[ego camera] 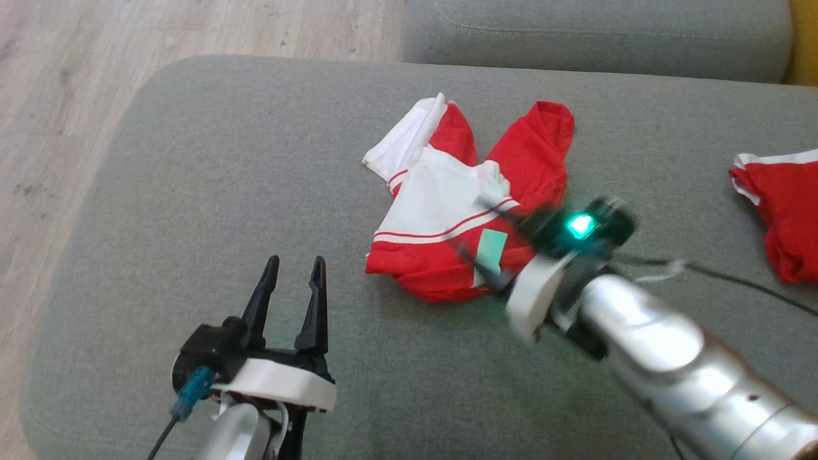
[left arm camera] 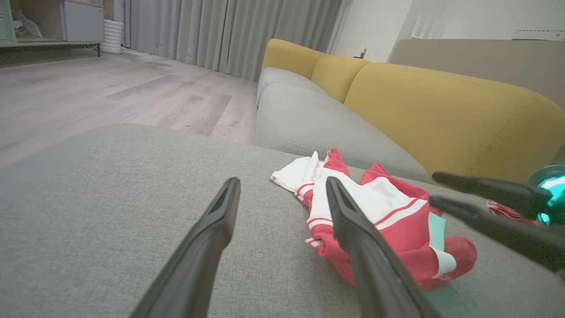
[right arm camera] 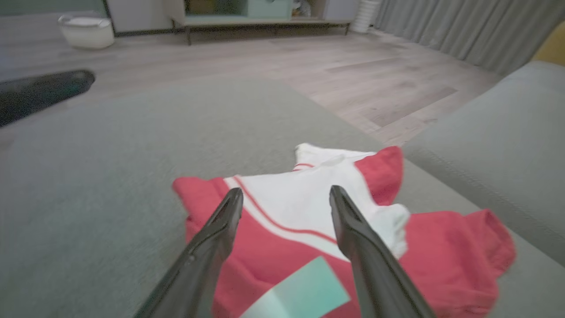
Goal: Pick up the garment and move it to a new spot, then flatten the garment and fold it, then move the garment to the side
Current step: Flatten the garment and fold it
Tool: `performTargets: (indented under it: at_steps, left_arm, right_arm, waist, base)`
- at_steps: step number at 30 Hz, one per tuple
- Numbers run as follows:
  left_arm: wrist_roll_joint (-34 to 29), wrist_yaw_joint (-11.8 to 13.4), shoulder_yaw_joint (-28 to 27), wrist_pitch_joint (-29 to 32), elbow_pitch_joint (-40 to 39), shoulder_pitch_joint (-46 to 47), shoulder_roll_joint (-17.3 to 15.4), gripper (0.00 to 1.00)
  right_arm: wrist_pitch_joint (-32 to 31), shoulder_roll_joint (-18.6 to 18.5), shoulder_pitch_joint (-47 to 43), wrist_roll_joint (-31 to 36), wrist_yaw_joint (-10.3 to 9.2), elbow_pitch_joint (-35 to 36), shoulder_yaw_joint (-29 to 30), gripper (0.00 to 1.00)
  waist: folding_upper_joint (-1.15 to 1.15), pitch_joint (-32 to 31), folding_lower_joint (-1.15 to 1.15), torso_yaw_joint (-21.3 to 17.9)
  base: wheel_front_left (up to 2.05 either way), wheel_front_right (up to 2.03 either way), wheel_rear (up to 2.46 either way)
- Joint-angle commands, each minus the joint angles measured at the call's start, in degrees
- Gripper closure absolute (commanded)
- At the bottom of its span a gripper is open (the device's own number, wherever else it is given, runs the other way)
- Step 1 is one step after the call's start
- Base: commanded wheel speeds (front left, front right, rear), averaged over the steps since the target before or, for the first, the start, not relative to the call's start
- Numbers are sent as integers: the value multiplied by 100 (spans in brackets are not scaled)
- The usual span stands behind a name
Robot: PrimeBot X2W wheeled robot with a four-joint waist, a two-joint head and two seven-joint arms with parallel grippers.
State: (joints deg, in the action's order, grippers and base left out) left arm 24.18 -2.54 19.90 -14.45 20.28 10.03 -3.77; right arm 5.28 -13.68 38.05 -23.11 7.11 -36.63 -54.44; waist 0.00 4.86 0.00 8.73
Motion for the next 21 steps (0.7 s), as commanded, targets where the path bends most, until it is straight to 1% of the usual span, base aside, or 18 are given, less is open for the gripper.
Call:
performTargets:
  at_steps: [1,4,6,9,11,13,15,18,21]
  left_arm:
    - [-25,-6,-224,-55,-153,102,-29,0]
    - [-25,-1,-261,-55,-181,110,-47,0]
    - [-29,12,-294,-55,-220,103,-56,0]
    - [-45,11,-294,-55,-252,89,-58,0]
    - [-49,13,-298,-55,-264,88,-59,0]
    - [-55,9,-298,-55,-276,87,-63,0]
    - [-71,-5,-275,-55,-270,99,-69,0]
    - [-77,-9,-273,-55,-274,138,-71,0]
    - [-81,-25,-257,-55,-263,177,-68,0]
  right_arm:
    - [127,-1,-59,29,37,219,314,0]
    - [358,12,-359,272,37,342,1346,0]
    - [506,149,-682,482,37,461,2088,0]
    - [662,493,-1317,912,37,696,3194,0]
    - [726,757,-1790,1185,37,911,3765,0]
    - [741,931,-2201,1414,37,1122,4064,0]
    - [728,1020,-2495,1556,37,1325,4246,0]
    - [644,1068,-2707,1662,37,1612,4318,0]
    - [530,1077,-2738,1639,37,1855,4243,0]
  waist:
    - [0,-1,0,-31]
    - [0,-15,0,-98]
    - [0,-15,0,-165]
    - [0,-14,0,-264]
    - [0,-3,0,-340]
    - [0,22,0,-422]
    - [0,45,0,-472]
    - [0,84,0,-514]
    - [0,120,0,-510]
  base:
    - [0,0,0]
    - [0,0,0]
    - [0,0,0]
    - [0,0,0]
    - [0,0,0]
    - [0,0,0]
    - [0,0,0]
    - [0,0,0]
    - [0,0,0]
